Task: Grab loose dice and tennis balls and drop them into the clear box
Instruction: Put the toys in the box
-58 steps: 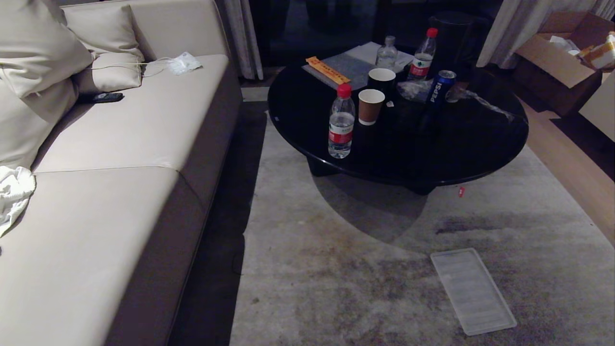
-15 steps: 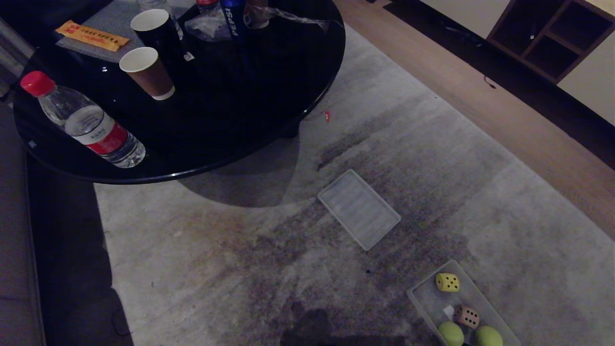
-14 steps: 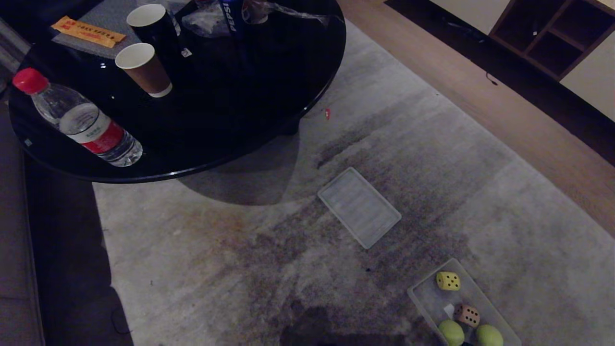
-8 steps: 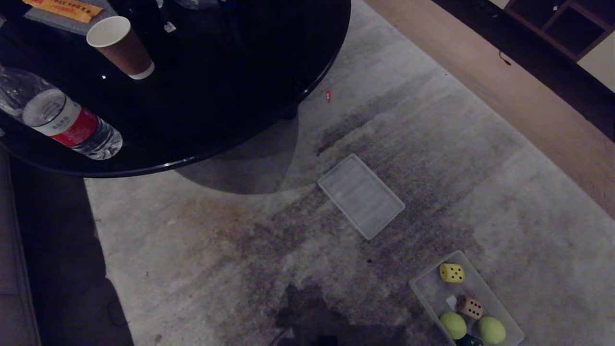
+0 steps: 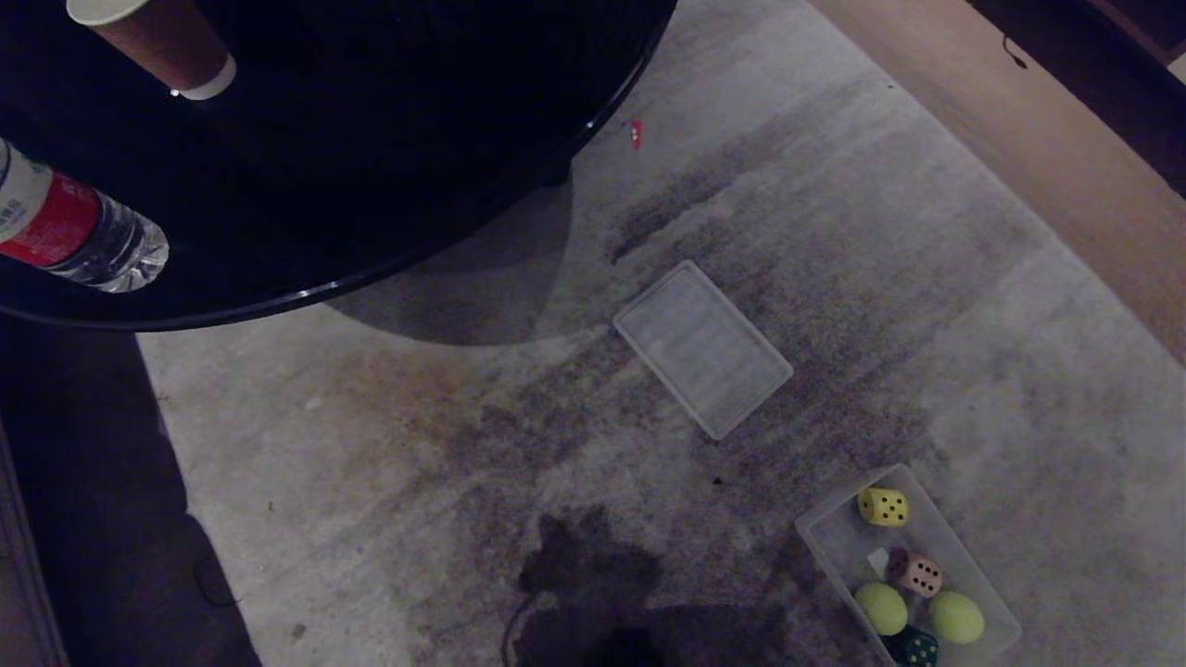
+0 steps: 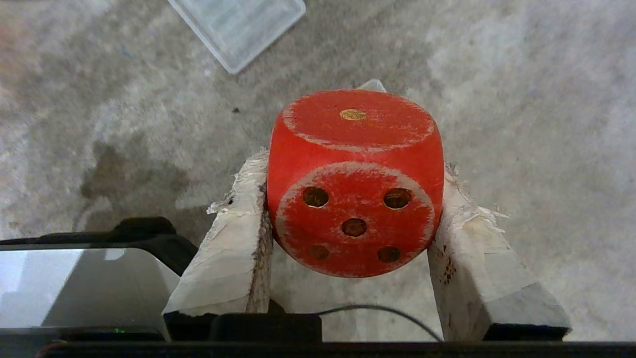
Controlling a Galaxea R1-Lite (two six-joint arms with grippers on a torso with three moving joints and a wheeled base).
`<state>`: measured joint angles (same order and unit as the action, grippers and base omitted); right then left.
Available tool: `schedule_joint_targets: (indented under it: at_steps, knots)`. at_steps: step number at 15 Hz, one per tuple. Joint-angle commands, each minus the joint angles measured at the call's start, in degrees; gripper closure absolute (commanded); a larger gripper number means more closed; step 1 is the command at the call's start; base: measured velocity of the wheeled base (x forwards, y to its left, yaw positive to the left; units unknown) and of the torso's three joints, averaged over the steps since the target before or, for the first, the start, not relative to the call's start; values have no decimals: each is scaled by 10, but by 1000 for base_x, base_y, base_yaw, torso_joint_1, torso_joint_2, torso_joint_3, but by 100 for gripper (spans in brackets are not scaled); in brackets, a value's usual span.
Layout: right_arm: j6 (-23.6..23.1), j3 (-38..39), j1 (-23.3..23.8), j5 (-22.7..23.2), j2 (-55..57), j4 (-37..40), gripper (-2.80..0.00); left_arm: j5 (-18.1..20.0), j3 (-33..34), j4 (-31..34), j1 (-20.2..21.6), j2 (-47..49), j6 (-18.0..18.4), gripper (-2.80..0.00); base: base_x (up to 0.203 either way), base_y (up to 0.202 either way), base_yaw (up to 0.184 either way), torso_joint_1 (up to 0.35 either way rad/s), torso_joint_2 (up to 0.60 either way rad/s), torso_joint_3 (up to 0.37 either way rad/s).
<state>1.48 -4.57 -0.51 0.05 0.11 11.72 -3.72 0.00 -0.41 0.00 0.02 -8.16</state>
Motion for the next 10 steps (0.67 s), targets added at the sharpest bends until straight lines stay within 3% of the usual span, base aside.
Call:
schedule_joint_targets:
  at_steps: [1,10]
  knots:
    - [0,0,0,0,0,1,0,-1,0,0,0,1,-1,0,0,0,0,2,2,-199]
    - [0,0,0,0,0,1,0,-1,0,0,0,0,-1,0,0,0,0,4,3,-198]
